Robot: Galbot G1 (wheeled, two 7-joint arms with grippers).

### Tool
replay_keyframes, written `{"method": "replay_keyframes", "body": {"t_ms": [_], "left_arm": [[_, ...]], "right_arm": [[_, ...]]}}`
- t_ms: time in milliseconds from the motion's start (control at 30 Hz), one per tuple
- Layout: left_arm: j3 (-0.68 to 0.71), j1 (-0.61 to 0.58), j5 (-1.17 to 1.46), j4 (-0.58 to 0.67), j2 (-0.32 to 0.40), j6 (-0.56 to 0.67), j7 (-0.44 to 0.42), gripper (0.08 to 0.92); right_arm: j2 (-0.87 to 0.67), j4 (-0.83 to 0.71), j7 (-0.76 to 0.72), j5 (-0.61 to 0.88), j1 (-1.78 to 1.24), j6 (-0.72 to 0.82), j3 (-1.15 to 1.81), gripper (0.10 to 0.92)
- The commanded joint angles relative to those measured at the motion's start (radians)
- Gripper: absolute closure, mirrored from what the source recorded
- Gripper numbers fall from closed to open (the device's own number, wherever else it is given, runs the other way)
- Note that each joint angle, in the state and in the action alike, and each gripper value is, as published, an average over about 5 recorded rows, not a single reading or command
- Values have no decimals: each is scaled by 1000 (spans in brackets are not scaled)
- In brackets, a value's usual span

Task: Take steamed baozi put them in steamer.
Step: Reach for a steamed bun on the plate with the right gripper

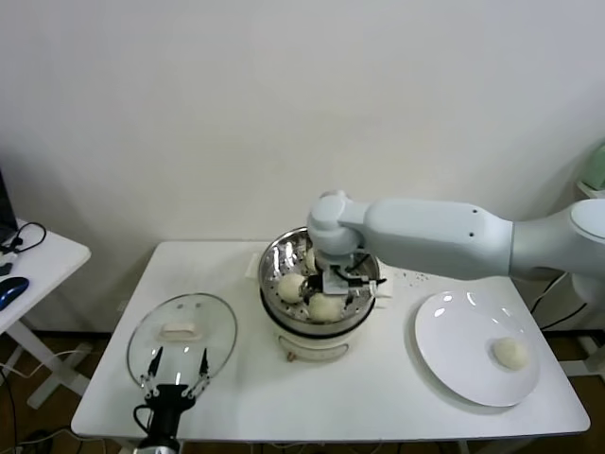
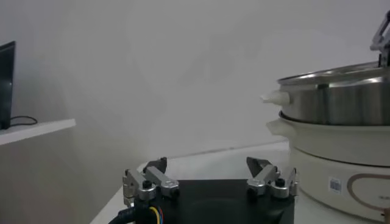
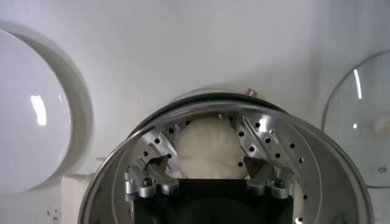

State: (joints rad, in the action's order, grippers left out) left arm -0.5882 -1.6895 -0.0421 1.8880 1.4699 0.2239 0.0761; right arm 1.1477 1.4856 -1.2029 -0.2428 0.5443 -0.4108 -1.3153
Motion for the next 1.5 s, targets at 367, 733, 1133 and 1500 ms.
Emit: {"method": "replay_keyframes", "body": {"t_ms": [367, 733, 1133, 1500], "left_arm": [[17, 50, -12, -12, -5, -11, 1, 177], [19, 43, 12, 29, -1, -35, 0, 177], [34, 21, 22, 64, -2, -53, 1, 177], [33, 19, 10, 47, 2, -49, 3, 177]], "right_arm": [[-321, -100, -16, 480, 234, 307, -74, 203], [-634, -225, 4, 566, 127, 411, -103, 203], [-813, -267, 25, 348, -283, 366, 155, 203], [-766, -366, 47, 270, -532, 344, 365, 203]]}}
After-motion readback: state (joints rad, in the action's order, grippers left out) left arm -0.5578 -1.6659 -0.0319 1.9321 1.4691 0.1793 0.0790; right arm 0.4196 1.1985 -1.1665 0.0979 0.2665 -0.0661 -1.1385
